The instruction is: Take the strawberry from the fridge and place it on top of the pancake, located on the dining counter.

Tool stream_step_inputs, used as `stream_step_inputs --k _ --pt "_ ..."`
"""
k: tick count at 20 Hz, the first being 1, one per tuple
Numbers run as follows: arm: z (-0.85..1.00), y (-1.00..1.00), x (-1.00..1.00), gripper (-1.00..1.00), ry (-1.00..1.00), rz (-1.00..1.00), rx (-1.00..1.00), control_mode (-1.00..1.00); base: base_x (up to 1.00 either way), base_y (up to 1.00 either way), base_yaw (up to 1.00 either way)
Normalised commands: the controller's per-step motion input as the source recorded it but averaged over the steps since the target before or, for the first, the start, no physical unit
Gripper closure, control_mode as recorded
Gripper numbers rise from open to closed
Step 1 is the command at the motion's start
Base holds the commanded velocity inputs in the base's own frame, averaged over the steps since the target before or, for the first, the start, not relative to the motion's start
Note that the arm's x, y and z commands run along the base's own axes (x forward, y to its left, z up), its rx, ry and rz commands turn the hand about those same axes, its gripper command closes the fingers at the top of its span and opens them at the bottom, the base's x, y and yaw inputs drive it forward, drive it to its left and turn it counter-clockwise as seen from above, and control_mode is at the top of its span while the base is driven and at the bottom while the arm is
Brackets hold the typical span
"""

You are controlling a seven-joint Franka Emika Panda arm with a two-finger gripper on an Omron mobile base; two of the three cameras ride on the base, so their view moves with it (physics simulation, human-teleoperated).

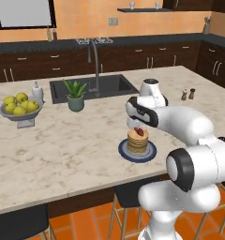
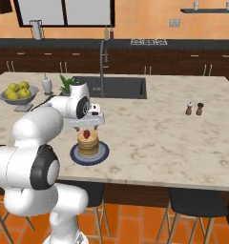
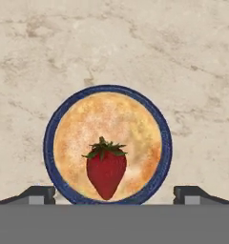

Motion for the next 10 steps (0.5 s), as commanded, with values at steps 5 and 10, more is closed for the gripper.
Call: stream_step_inputs --k 5,10 --pt "0.75 -0.86 -1.00 -1.00 -0.05 -0.02 0.19 -1.00 0.00 0.00 0.00" --pt "0.55 -0.99 -1.00 -1.00 0.00 0.00 0.51 -1.00 0.00 0.00 0.00"
